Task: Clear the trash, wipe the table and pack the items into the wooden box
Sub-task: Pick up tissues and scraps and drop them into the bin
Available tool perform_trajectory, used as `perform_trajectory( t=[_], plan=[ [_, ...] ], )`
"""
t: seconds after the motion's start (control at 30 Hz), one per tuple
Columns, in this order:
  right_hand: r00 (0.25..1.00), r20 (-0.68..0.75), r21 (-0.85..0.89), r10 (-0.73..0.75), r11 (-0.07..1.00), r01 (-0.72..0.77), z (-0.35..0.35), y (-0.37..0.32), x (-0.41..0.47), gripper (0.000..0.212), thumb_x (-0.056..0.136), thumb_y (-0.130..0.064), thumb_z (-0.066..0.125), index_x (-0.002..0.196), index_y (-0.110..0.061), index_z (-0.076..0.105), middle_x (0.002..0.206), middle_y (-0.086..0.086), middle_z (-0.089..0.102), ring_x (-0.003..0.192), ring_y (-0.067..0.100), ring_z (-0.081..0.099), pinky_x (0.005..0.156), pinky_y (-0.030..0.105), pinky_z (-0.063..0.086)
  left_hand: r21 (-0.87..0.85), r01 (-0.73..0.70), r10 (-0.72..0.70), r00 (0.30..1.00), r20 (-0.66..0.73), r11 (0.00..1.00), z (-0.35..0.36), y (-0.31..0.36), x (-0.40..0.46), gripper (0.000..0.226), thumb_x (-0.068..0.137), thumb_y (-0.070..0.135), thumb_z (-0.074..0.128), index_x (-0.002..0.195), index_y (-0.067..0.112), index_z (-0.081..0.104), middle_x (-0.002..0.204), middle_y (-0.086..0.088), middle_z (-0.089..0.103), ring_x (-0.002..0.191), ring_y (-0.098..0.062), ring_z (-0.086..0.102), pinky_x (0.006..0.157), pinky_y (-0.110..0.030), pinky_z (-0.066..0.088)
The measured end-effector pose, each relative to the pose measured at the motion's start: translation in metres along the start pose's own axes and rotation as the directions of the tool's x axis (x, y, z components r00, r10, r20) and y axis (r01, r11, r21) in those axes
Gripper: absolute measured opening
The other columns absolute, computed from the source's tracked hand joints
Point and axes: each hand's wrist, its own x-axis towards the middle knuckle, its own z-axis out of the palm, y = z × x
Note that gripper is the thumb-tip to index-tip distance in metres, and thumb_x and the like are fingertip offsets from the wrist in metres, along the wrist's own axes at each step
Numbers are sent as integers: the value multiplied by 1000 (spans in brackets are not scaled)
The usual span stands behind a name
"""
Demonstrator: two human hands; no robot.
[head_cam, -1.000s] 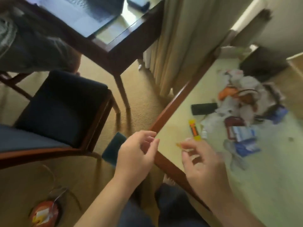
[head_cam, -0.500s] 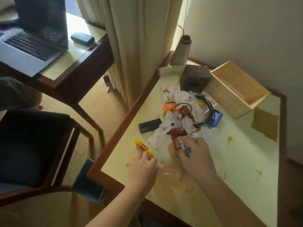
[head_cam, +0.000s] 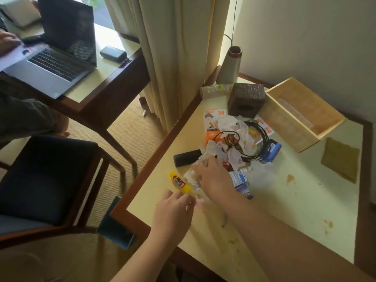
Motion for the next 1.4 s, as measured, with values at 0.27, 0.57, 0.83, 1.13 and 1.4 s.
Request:
perform_trajectory(
  t=[0.27,0.57,0.83,1.13,1.4],
  plan=[
    [962,-204,362,183,927,-100,-15,16,-36,27,105,-25,59,130,-25,69,132,-4,55,120,13,53,96,21,45,-137,42,-65,984,-168,990,-27,17,20,10,93,33,74,101,31,80,97,16,71,88,-9,45,72,-24,44],
    [800,-308,536,515,789,-301,-14,81,-110,25,91,-18,72,115,-20,74,109,-10,56,99,15,61,81,31,52,-173,-13,-4,995,-98,985,-5,56,74,13,93,32,76,105,29,79,107,12,66,101,-14,47,84,-33,51],
    [722,-193,451,665,713,-536,4,132,-89,37,91,-31,63,127,-26,61,126,3,52,111,25,53,89,42,52,-72,31,-28,999,47,997,18,70,108,19,97,38,67,111,28,76,142,0,58,130,-25,45,104,-38,42],
    [751,-118,373,650,730,-573,14,149,-84,25,89,-27,54,106,-30,72,102,-5,60,94,20,60,76,36,55,4,7,-8,990,138,1000,29,71,151,33,96,34,63,127,23,66,135,-1,61,123,-27,53,106,-43,47],
    [703,-246,605,667,673,-426,-35,117,-129,24,91,-36,69,114,-31,71,101,-14,54,95,13,55,67,28,43,-31,96,-92,988,121,995,36,66,164,16,101,18,55,87,24,59,87,4,61,79,-17,57,72,-31,40]
  ],
)
